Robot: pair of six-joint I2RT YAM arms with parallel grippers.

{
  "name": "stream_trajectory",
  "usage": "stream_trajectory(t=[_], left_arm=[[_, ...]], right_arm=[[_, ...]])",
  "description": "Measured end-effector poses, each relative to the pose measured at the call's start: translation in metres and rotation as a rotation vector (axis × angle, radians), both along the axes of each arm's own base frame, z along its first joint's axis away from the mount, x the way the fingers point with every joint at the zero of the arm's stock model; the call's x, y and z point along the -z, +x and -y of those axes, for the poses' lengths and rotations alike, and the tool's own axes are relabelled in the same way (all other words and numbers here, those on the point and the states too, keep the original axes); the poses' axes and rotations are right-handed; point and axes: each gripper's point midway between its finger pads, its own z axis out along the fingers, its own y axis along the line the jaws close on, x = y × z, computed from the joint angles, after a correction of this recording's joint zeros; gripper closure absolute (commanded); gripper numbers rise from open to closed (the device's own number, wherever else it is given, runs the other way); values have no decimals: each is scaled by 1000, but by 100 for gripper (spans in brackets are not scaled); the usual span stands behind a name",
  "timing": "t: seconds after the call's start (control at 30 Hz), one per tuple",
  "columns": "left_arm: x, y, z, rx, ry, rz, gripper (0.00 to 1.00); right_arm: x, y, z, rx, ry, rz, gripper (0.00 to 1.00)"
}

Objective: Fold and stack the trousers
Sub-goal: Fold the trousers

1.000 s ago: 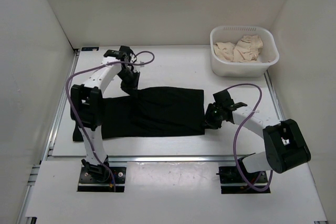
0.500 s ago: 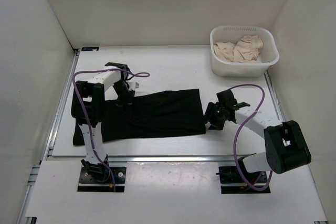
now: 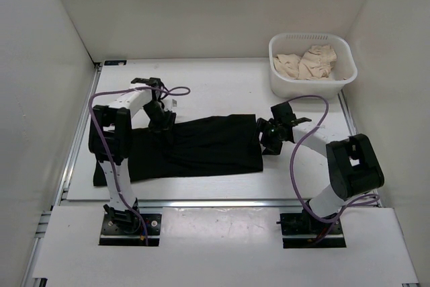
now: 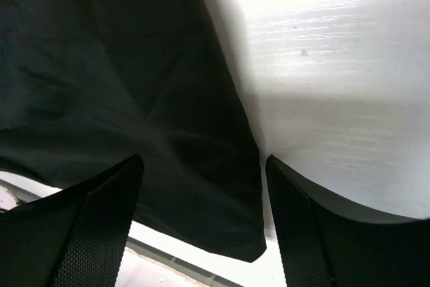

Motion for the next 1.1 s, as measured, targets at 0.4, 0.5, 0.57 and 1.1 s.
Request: stream_trajectory(t=[0.4,0.5,0.57,1.1], left_arm=[[-33,63,3,-39,-74,242,54],[-12,50,11,-23,-91,187,86],[6,34,12,-13,-81,132,86],[-33,54,-53,-135,56,347,29]], right_arm=[[0,16,-2,-17,1,-1,31],[6,32,-7,-29,2,-2,69],[12,33,-9,-33,8,-19,100],[-76,31,66,116,-213,6,100]])
